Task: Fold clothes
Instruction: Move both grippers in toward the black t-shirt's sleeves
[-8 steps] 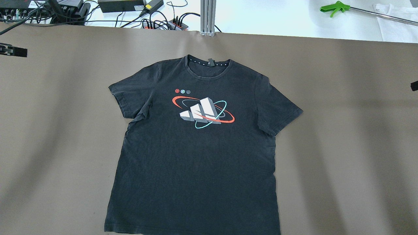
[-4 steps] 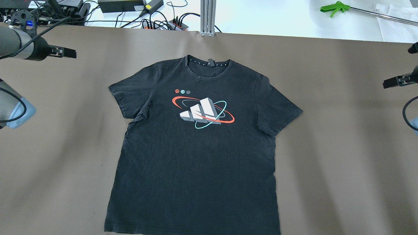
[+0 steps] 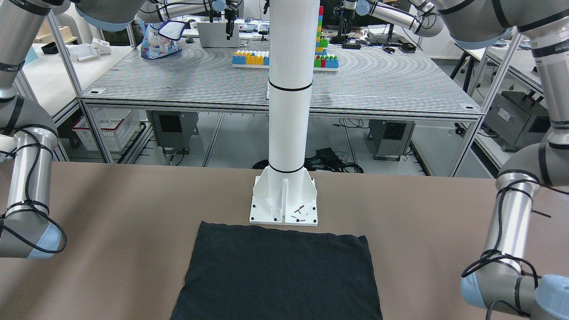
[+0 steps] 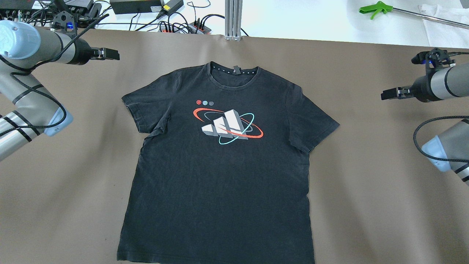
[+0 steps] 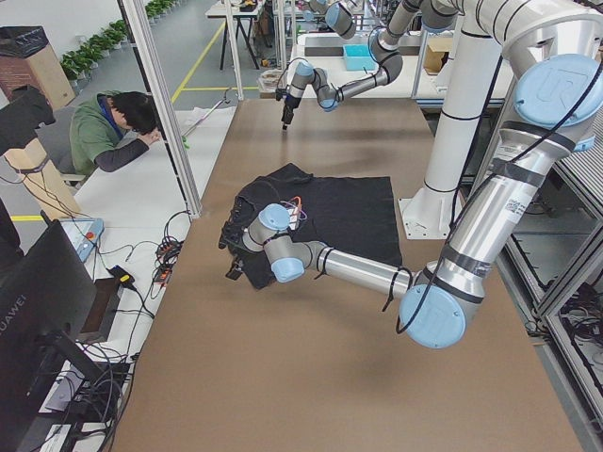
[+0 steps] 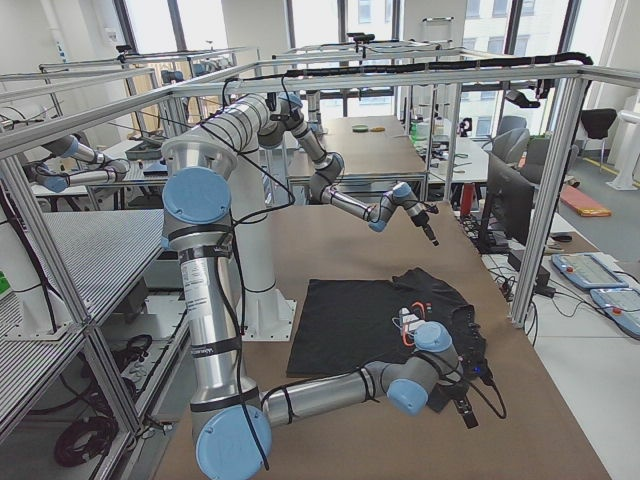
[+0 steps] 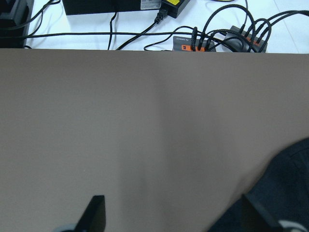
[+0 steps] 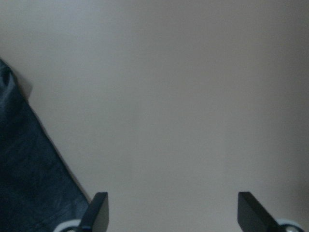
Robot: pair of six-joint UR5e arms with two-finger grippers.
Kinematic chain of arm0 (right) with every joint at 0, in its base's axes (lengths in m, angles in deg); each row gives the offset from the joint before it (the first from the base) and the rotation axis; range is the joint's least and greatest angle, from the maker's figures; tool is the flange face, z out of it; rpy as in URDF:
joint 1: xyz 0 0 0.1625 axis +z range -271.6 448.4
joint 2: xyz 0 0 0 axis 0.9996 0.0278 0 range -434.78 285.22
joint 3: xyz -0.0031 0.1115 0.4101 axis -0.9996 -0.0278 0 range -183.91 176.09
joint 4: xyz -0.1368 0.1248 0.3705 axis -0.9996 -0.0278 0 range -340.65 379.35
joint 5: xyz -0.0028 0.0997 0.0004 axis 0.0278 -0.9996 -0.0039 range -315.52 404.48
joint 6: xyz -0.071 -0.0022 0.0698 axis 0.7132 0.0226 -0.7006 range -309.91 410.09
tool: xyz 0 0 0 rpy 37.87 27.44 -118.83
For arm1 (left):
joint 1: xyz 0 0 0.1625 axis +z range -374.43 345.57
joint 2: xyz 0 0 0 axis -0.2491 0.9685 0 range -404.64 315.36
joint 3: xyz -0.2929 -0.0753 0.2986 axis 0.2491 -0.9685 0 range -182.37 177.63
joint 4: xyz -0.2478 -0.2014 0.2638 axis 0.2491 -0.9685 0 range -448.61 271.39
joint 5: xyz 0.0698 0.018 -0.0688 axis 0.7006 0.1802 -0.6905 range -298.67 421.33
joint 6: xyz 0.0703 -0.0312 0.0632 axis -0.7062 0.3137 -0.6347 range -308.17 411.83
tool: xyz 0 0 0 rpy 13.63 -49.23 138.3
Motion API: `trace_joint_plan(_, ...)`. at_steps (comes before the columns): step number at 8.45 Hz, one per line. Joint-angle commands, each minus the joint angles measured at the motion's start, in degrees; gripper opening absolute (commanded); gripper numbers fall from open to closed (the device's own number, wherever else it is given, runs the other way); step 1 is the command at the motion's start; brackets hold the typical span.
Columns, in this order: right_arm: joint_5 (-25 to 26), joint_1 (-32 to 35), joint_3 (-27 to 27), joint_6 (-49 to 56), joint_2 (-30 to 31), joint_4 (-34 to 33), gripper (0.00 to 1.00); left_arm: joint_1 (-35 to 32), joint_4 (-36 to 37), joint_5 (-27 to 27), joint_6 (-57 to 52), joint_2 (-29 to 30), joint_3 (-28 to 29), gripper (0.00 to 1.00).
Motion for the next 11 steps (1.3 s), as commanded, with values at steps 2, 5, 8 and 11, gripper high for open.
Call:
trace_joint_plan(2,2.34,-4.95,-7.23,-9.09,-2.27,13.00,0.94,1.50,-0.04,0.38,2.08,4.34,2.95,1.00)
trace_joint_plan(5,7.62,-10.49,-7.33,-15.59,-2.98,13.55,0.94,1.50,0.23,0.47,2.17,7.15,5.23,1.00)
trace_joint_plan(8,10.88,-13.40,-8.56,-18.59,-3.06,14.52,0.94,1.50,0.23,0.47,2.17,8.31,6.30,1.00)
trace_joint_plan(11,12.99,-14.72,-10.67,-18.78,-3.06,15.23,0.94,1.50,0.23,0.47,2.17,8.31,6.30,1.00)
